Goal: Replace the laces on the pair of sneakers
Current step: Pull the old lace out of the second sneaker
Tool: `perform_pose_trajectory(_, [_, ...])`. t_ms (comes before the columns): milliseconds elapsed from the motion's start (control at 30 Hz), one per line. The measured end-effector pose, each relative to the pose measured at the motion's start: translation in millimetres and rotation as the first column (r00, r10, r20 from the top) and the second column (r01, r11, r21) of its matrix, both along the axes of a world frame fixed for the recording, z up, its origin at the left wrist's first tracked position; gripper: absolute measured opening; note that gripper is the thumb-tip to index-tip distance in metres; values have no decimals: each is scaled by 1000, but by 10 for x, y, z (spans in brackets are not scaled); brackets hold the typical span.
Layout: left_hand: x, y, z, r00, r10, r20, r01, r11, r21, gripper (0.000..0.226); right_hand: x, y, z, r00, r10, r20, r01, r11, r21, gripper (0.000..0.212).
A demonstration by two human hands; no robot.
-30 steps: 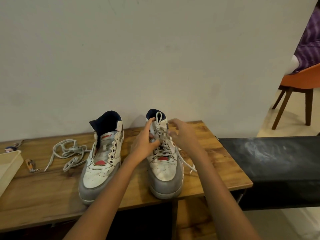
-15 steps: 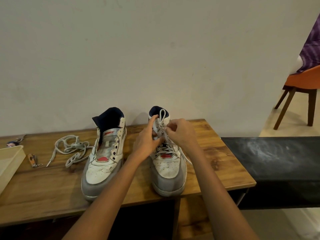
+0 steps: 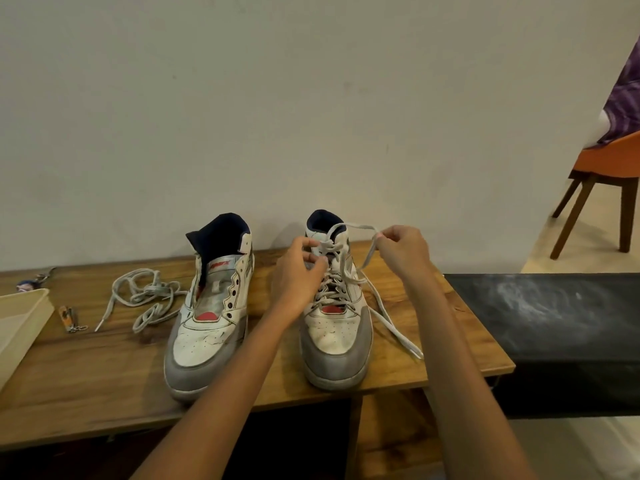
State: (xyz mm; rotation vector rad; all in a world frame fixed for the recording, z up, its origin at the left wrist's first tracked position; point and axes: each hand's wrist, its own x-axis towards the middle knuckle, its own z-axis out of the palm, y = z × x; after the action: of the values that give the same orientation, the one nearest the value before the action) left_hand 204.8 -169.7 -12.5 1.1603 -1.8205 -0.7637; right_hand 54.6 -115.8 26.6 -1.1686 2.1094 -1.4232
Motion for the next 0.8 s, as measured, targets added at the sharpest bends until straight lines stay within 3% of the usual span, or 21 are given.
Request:
perform_pose_trajectory(100, [-81, 67, 24, 998, 65, 8, -65, 998, -28, 25, 22, 18, 51, 999, 5, 43, -4, 1000, -21, 26])
perform_pose_trajectory(200, [-166, 126, 44, 998, 65, 13, -65, 998, 22, 30, 132, 51, 108, 966, 169, 198, -161, 985, -54, 29])
perform_pose_trajectory(333, [-206, 151, 80, 995, 26, -97, -12, 990, 143, 34, 197, 37, 67, 950, 268, 158, -262, 963, -59, 33])
perform_pose_trajectory(500, [-164, 115, 90, 999, 4, -46, 2, 991, 136, 40, 260, -14, 57, 949, 280, 147, -270, 959, -83, 49])
perform_pose_trajectory(633, [-82, 77, 96, 995, -70, -66, 74, 996, 56, 49, 232, 83, 226, 889, 382, 254, -354, 923, -150, 52])
perform_pose_trajectory(667, [-59, 63, 97, 994, -102, -22, 103, 994, 32, 49, 187, 137, 309, 871, 434, 232, -428, 900, -77, 49])
perform_pose_trajectory(733, [-21, 35, 103, 989, -118, 86, 118, 993, 6, 37, 62, 242, 441, 873, 478, 94, -486, 840, 242, 43])
perform_pose_trajectory(800, [0, 33, 98, 978, -112, 178, 121, 992, -38, 21, -82, 290, 471, 903, 385, -188, -235, 812, 535, 38])
